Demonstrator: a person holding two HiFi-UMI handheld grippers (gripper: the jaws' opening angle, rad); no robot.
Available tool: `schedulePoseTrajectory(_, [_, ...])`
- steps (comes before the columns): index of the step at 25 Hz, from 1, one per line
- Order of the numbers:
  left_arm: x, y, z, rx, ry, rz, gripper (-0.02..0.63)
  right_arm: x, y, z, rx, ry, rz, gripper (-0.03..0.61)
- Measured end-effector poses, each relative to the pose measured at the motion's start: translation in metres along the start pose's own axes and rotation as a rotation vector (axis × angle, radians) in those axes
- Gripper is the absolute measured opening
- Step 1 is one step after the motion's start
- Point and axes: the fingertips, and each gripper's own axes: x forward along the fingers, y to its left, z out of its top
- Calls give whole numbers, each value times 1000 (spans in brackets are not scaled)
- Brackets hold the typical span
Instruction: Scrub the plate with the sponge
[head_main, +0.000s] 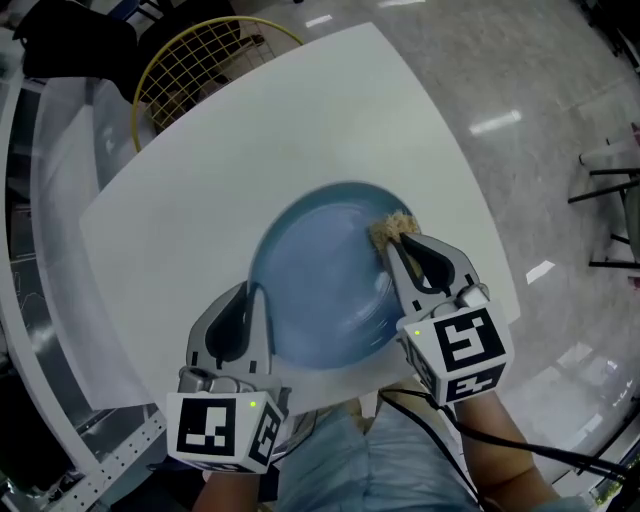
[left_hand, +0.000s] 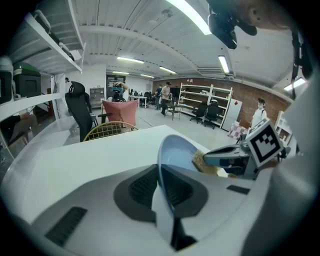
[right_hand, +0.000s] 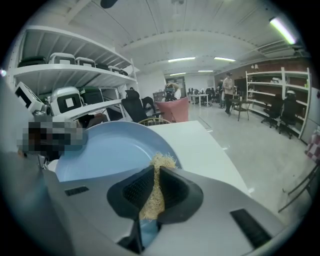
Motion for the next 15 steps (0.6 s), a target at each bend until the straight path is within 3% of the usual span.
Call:
schedulePoseTrajectory(7, [4, -2, 4, -5, -3, -16, 25, 17, 3, 26, -46, -31, -13, 40])
schedulePoseTrajectory(15, [8, 3, 10, -24, -7, -16, 25, 33, 24, 56, -98, -60, 33, 41])
